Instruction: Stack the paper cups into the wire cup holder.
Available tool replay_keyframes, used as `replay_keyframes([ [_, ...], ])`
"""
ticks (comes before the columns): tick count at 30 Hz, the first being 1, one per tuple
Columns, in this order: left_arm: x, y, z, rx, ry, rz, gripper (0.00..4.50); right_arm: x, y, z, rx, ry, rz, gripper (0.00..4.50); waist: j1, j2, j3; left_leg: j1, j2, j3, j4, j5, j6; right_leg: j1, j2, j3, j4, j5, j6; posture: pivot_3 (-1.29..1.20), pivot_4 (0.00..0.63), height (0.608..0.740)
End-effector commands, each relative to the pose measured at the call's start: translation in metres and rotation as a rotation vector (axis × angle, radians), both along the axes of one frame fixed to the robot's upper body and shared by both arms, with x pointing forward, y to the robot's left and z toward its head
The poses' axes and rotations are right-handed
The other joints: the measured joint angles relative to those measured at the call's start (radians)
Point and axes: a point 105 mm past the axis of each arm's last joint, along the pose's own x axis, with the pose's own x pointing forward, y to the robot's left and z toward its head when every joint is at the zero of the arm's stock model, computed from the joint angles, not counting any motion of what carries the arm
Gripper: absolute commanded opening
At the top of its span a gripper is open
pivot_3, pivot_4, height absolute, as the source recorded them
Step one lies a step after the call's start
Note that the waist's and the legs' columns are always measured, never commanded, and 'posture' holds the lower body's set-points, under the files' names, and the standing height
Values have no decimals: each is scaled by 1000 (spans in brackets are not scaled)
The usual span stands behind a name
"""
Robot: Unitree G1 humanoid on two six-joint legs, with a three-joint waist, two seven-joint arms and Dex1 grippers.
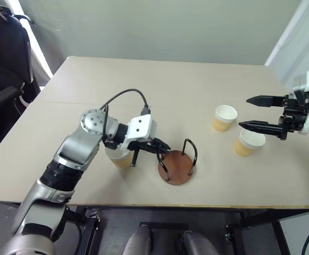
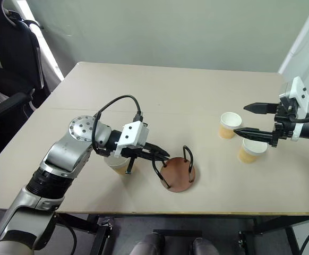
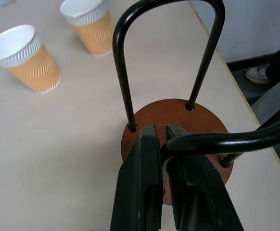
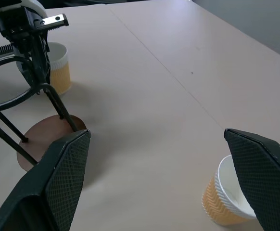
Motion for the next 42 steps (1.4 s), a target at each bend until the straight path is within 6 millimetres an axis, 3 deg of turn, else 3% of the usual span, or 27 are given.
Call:
replay_keyframes([
  [1, -4, -4, 2, 10, -34, -63, 15, -6, -2, 18, -1, -72, -4, 4500, 0, 0, 0, 0, 0, 0, 0, 0, 0, 0, 0, 0, 0, 0, 0, 0, 150, 740],
  [15, 24, -17, -3, 20, -162, -51, 15, -4, 1, 15, 5, -70, -7, 4500, 1, 0, 0, -1, 0, 0, 2, -1, 1, 1, 0, 0, 0, 0, 1, 0, 150, 740],
  [20, 15, -21, -5, 18, -119, -98, 15, -5, 0, 16, 4, -71, -7, 4500, 1, 0, 0, -1, 0, 0, 2, -1, 1, 1, 0, 0, -1, 0, 1, 0, 150, 740],
  [23, 13, -18, -6, 27, -107, -93, 804, -6, -1, 16, 2, -72, -10, 4500, 1, 0, 0, -1, 0, 0, 2, -1, 1, 1, 0, 0, -1, 0, 2, 0, 150, 740],
  [33, 19, -17, -6, 35, -185, -59, 4339, -5, -1, 16, 0, -70, -11, 4500, 1, 0, 0, -1, 0, 0, 3, -2, 2, 1, 0, 0, -1, 0, 2, 0, 150, 740],
  [38, 13, 3, -10, 108, -150, -37, 4471, -4, -1, 15, -4, -64, -7, 4500, 0, 0, 0, -1, 0, 0, 3, -2, 2, 0, 0, 0, -1, 0, 2, 0, 150, 740],
  [42, 3, 24, 11, 94, -147, -4, 4471, -9, -4, 7, -56, -13, 7, 4500, 0, 0, 0, -2, 0, 0, 2, -2, 2, 0, 0, 0, -1, 0, 2, 0, 150, 740],
])
